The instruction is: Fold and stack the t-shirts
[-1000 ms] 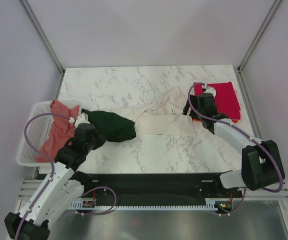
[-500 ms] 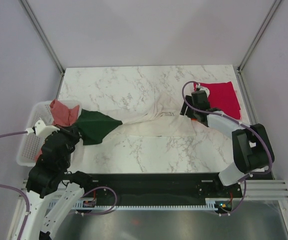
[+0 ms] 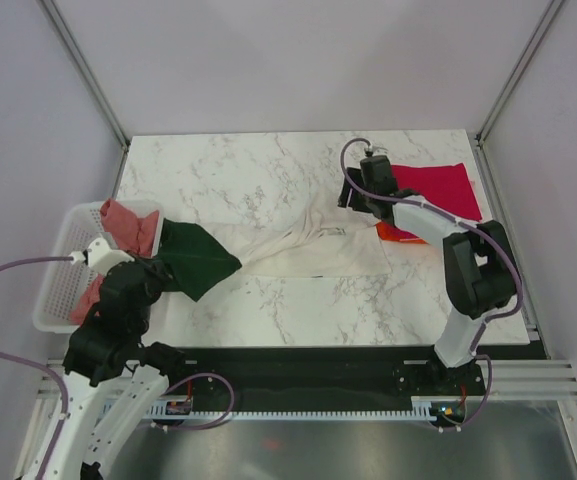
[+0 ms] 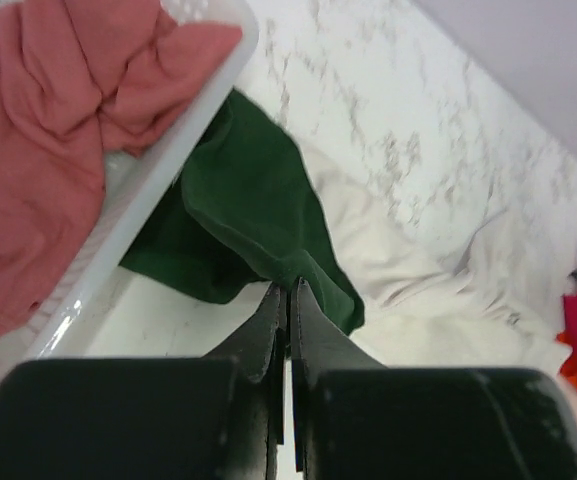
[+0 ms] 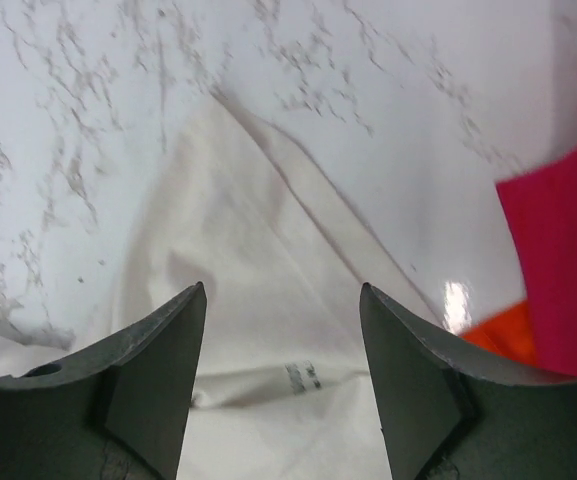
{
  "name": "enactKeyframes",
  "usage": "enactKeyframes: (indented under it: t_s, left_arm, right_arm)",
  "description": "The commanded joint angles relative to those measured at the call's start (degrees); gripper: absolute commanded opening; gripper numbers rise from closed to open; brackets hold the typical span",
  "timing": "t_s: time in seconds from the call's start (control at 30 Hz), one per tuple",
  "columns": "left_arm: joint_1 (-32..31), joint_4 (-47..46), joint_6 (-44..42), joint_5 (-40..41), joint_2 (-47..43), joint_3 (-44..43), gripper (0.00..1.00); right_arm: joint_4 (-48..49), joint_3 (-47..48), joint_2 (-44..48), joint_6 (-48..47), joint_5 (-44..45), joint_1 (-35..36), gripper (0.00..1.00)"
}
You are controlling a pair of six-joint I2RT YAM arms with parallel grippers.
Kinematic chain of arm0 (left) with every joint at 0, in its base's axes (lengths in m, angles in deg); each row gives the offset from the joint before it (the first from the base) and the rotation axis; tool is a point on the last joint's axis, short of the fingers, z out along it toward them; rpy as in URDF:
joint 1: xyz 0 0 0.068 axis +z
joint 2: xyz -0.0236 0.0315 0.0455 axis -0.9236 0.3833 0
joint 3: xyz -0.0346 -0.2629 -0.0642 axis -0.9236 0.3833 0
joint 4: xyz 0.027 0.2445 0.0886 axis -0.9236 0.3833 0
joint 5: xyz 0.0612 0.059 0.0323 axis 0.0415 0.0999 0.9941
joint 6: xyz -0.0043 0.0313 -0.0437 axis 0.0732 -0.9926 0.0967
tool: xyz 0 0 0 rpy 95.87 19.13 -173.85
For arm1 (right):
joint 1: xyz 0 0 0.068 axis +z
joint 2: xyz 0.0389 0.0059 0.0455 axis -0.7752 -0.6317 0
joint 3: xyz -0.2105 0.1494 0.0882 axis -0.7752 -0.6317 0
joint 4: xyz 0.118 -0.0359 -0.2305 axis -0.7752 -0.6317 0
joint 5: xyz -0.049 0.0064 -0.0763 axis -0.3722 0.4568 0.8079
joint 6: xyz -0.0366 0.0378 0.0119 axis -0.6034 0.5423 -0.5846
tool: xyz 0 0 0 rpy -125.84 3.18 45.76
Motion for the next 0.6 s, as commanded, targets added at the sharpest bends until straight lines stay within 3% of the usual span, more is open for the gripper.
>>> enactKeyframes:
  t_s: [0.0, 0.4, 0.57]
  left_arm:
    - [0.3, -2.0, 1.0, -6.1, 3.1, 4.2, 0.02]
    - [0.3, -3.3, -1.4, -5.4, 8.1, 0.6, 0.02]
    - [0.2, -3.5, -2.4, -5.3, 8.5, -0.3, 0.02]
  right_arm:
    - [-3.4, 10.5, -5.8, -1.6, 1.6, 1.7, 0.71]
    - [-13.3, 37.4, -27.8, -5.0, 7.6, 3.7, 0.68]
    - [-14.4, 41.7, -32.3, -5.7, 9.3, 4.6, 0.68]
